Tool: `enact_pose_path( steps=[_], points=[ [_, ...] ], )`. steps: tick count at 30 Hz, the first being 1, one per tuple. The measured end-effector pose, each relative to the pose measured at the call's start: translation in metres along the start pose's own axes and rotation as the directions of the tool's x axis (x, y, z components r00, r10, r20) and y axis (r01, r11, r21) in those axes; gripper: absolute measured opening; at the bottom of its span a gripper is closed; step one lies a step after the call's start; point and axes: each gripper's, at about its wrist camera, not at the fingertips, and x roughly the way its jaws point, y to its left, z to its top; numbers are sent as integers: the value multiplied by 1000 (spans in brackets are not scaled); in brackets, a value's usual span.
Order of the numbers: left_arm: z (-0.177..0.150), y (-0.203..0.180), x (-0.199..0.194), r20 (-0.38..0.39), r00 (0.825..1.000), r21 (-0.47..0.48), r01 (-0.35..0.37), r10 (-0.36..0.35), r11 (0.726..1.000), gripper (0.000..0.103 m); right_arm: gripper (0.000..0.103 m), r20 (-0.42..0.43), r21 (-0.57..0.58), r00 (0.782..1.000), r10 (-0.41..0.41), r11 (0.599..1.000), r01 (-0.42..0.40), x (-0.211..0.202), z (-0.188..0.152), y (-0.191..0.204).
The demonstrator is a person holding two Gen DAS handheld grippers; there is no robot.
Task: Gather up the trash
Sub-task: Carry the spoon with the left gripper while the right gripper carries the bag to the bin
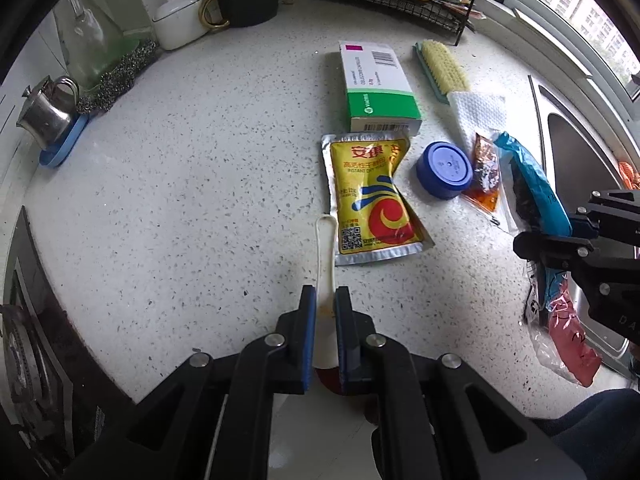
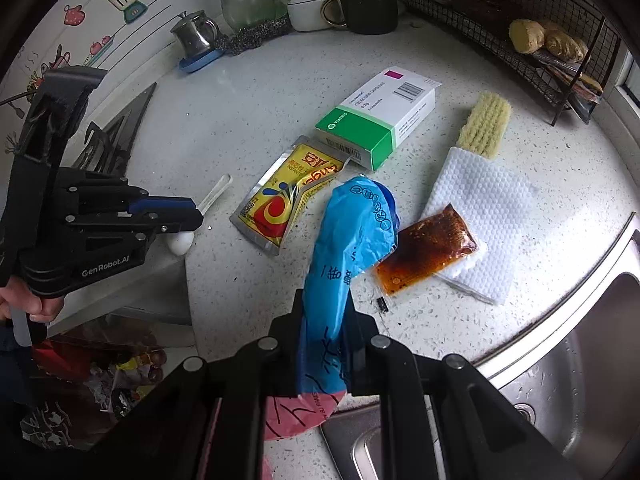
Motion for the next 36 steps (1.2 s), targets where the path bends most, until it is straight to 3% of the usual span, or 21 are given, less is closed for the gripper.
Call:
enact_pose_path(
  steps=[8,23,31,36],
  points=[
    [-38,-15,-49,48,999,2,13,-13,1000,8,12,57,-20,998,0,1000,1,-30,-11,23],
    [-148,-36,-125,109,994,-19,-14,16,1000,8,12,105,-47,994,-2,999,7,-56,-79,110],
    [-214,-46,-134,130,991,-69,-9,18,998,8,12,93,-86,996,-11,996,19,-58,-126,155],
    [-245,-48,-113,91,996,-106,7,2,994,8,12,68,-114,998,-14,993,22,-43,-153,171]
  ],
)
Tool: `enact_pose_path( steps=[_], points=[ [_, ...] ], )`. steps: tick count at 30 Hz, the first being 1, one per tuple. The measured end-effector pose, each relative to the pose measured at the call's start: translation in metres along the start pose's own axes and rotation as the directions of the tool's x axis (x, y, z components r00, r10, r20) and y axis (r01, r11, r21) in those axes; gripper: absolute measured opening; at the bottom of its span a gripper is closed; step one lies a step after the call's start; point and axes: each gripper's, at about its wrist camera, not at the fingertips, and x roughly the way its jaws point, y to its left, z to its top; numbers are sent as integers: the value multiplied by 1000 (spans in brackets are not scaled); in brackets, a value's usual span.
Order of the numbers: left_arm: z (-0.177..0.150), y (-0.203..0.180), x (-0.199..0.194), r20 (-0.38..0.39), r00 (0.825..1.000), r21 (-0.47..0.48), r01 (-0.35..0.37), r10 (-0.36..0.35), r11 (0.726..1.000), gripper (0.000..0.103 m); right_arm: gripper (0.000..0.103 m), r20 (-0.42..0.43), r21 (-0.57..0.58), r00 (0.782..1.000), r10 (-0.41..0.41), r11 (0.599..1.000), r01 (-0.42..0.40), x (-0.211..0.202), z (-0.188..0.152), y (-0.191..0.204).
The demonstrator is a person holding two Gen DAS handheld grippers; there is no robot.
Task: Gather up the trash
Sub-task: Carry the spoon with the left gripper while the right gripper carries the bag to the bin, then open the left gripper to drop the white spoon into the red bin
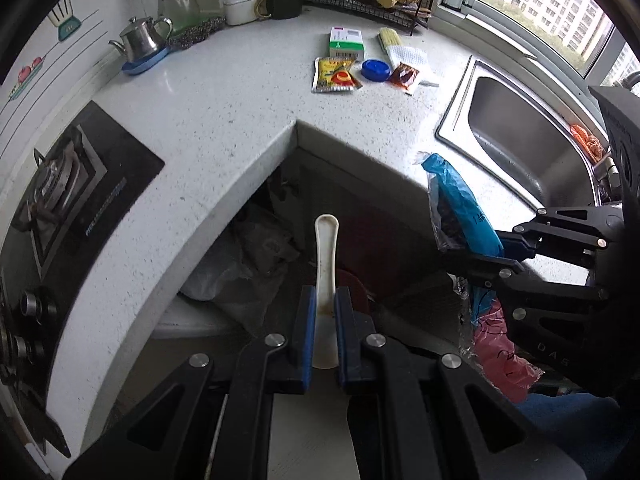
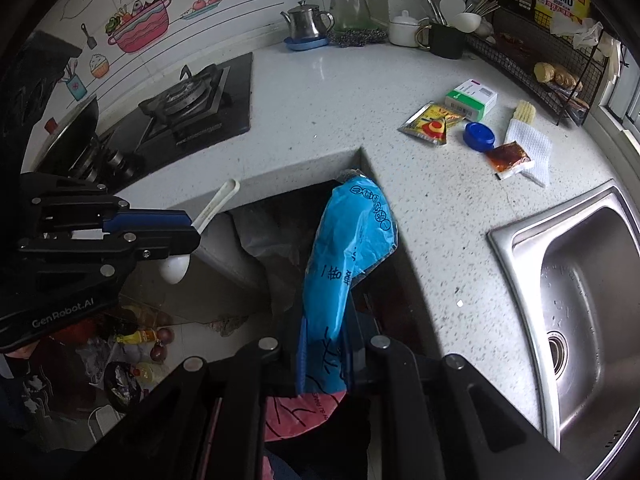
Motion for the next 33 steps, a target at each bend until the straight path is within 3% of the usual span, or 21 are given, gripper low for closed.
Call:
enact_pose_path(
  steps=[7,16,27,33],
  points=[
    [-39,8,53,-65,997,-81,29,-34,996,8,12,-68,-21,998,-13,1000,11,38,-28,11],
    [-78,31,168,-145,988,-161,24,-48,987,8,12,-159,-4,987,-15,1000,15,143,-62,1],
    [-111,26,318,-233,969,-134,58,-88,989,8,12,-210,26,976,-59,997,66,274,-108,-26],
    [-111,21,376,-266,955,-129,103,-134,986,8,12,-242,61,968,-71,994,88,312,-127,-41]
  ],
)
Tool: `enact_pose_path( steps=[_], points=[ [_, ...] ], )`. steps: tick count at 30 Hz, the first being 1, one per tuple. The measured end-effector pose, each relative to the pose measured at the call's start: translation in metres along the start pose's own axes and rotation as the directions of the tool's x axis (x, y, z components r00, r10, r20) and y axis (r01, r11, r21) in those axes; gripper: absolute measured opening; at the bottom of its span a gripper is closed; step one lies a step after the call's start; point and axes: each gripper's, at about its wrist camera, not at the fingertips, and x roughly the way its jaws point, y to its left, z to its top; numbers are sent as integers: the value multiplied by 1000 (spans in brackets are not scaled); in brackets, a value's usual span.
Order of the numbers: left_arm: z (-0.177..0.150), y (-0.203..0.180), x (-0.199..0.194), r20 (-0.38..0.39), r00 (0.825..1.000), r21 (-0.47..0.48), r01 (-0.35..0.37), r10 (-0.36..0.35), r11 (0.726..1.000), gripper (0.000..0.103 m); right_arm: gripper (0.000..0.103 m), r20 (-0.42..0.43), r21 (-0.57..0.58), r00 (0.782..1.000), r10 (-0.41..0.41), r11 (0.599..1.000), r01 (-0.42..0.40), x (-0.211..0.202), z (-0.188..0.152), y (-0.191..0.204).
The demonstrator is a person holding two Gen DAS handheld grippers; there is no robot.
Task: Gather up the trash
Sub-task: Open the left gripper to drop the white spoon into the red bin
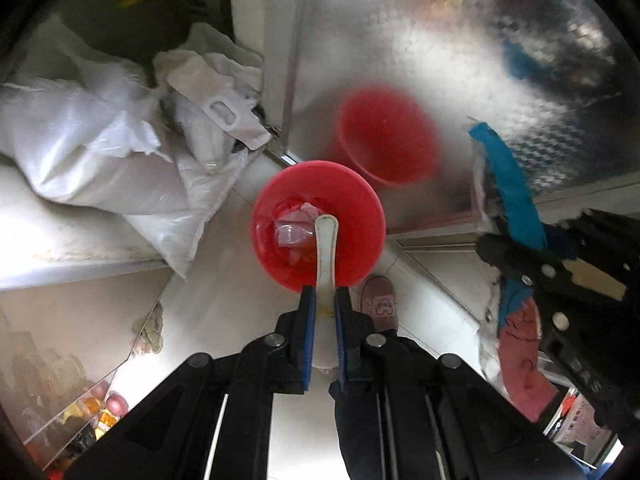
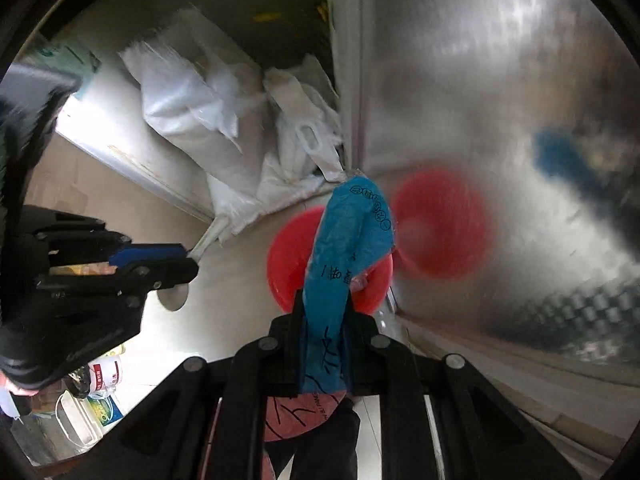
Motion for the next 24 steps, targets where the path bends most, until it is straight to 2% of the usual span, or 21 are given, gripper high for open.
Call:
enact_pose_path(
  steps=[6,8,9,10,13,17,21,24],
  points=[
    [19,-10,15,-24,1000,39,20,-19,999,10,12,-11,37,1000,-10,999,10,12,0,-10],
    [24,-12,14,-27,999,52,25,-23,998,24,12,-5,55,1000,-14,998,14,10,2,-15],
    [27,-12,13,-21,1000,60,16,-15,998,37,12,-1,63,1000,-17,998,17,13,2,-16],
    [27,-12,12,-15,1000,65,7,-6,998,45,12,1,70,1000,-21,997,21,11,-1,-18],
    [28,-10,12,-18,1000,76,3,-1,997,57,12,7,90,1000,-21,996,20,11,1,-22],
    [24,-2,13,-16,999,69,-29,30,997,57,12,13,74,1000,-16,997,15,12,2,-22],
    [12,15,9,10,999,-3,-46,46,999,57,12,9,55,1000,-16,998,15,16,0,-20],
    [4,30,6,6,998,-54,-55,55,997,66,12,8,38,1000,-7,999,6,18,1,-18]
  ],
)
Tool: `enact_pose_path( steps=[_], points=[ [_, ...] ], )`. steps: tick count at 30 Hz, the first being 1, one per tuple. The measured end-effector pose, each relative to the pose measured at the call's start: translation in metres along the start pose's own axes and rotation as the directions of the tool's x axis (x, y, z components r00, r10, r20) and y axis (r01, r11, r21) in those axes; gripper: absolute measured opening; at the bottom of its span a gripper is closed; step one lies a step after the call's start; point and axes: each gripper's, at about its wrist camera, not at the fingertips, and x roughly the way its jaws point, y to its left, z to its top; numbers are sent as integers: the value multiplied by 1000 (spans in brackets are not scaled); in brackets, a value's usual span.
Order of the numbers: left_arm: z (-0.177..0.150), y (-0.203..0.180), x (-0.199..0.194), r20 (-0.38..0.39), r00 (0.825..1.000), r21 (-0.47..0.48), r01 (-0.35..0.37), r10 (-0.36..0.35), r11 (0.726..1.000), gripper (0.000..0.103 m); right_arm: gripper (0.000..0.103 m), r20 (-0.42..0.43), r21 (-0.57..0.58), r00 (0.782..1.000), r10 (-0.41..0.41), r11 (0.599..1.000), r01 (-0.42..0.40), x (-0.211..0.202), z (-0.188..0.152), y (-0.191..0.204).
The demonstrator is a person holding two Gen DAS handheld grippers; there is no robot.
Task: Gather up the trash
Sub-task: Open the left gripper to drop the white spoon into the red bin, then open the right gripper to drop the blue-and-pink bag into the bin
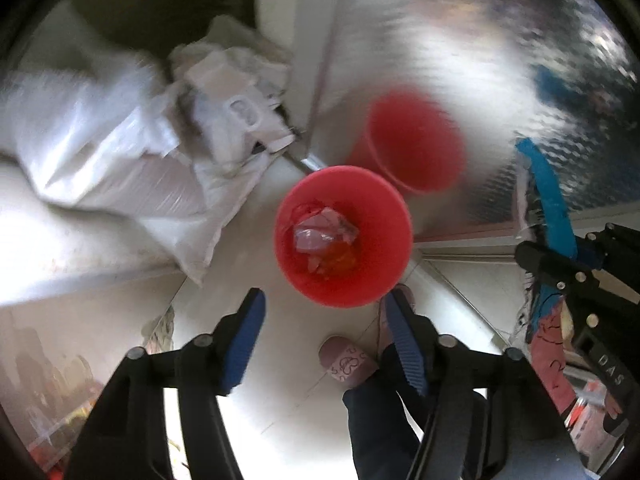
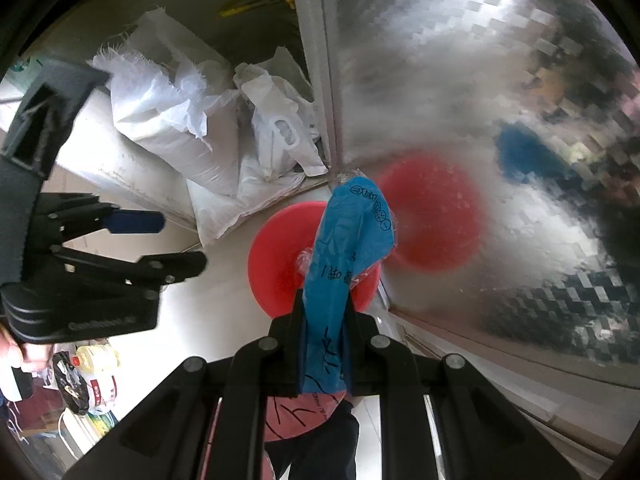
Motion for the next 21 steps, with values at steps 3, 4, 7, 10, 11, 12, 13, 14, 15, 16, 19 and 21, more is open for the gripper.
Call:
enact_pose_path(
  steps=[3,4,7,10,11,12,13,14,15,16,19,21],
  points=[
    [-7,14,-2,8,1000,-39,-12,13,999,80,12,-4,-21,1000,8,1000,-8,5,4,5],
    [-9,18,-3,12,1000,-46,-17,18,999,85,12,-6,-31,1000,8,999,-8,7,5,7],
    [-13,26,-5,22,999,-58,-29,31,998,93,12,-15,-62,1000,9,998,-9,14,8,12],
    [-16,35,-6,29,998,-78,-49,52,996,103,12,-22,-87,1000,14,996,-16,23,12,19],
    [-17,38,-5,28,998,-86,-60,63,995,103,12,-24,-96,1000,14,995,-17,26,13,22],
    [-18,40,-4,25,997,-95,-71,73,993,103,12,-26,-106,1000,15,994,-17,29,14,24],
    [-19,44,-3,23,997,-104,-72,75,992,103,12,-29,-115,999,15,993,-18,32,15,26],
    [-20,46,-2,22,997,-111,-69,72,991,103,12,-30,-122,999,14,992,-18,34,15,27],
    [-21,47,-2,21,997,-118,-72,74,990,103,12,-31,-130,999,14,991,-18,37,15,27],
    [-22,49,-2,22,997,-119,-72,75,990,103,12,-33,-137,999,13,990,-18,39,15,28],
    [-26,49,-1,16,997,-114,-77,79,990,103,12,-35,-162,999,3,987,-9,48,16,29],
    [-29,48,-1,8,997,-110,-78,79,991,103,12,-37,-187,999,-5,982,-2,54,17,30]
  ],
)
